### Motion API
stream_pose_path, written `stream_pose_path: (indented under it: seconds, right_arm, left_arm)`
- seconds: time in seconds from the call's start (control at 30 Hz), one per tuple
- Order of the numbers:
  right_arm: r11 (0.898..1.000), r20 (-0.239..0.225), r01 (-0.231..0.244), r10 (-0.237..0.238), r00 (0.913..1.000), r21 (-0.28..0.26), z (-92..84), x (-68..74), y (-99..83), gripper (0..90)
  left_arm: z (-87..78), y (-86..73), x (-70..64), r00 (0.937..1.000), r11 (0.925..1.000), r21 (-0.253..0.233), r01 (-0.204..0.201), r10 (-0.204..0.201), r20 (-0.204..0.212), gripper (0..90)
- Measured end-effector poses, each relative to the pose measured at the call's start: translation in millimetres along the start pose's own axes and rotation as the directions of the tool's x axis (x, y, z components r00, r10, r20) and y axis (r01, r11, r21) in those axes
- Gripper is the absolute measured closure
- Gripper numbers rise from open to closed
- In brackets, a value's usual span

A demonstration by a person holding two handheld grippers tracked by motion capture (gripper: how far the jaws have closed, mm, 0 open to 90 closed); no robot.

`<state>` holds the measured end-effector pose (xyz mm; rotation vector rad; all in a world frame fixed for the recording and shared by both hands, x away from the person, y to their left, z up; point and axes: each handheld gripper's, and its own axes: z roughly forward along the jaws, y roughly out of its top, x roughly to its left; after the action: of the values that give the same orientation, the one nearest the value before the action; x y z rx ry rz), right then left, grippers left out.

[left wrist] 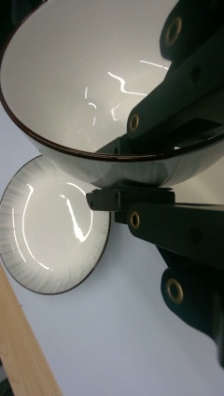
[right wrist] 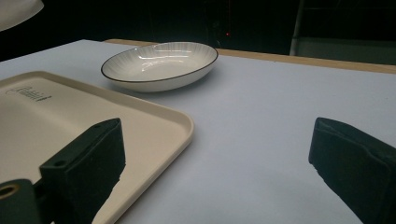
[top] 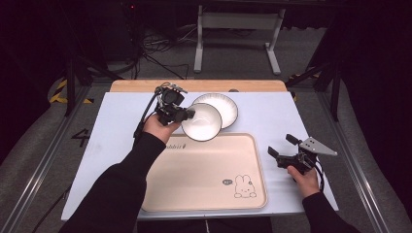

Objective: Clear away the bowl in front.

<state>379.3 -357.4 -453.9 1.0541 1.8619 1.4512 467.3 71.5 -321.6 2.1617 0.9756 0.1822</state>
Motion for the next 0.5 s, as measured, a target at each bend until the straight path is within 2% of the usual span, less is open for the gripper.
stream_pose_path:
  seconds: [0.1,0.33,0.5]
  right_arm:
    - [1.0,0.0,0.0,0.0,1.0,0.0,0.0,0.0,0.0,4.2]
    - [1.0,0.0,0.0,0.0,1.0,0.0,-0.1,0.0,0.0,4.2]
    - [1.0,0.0,0.001,-0.001,1.0,0.0,0.0,0.1,0.0,4.3]
  left_arm:
    - [1.1,-2.9,-2.8,0.9992,0.9989,0.022,-0.04,0.04,0.008,82.0]
    - [6.6,-9.7,-4.1,0.9969,0.9943,0.074,-0.077,0.075,0.021,82.0]
    - [10.1,-14.4,-6.4,0.9936,0.9861,0.124,-0.111,0.107,0.038,82.0]
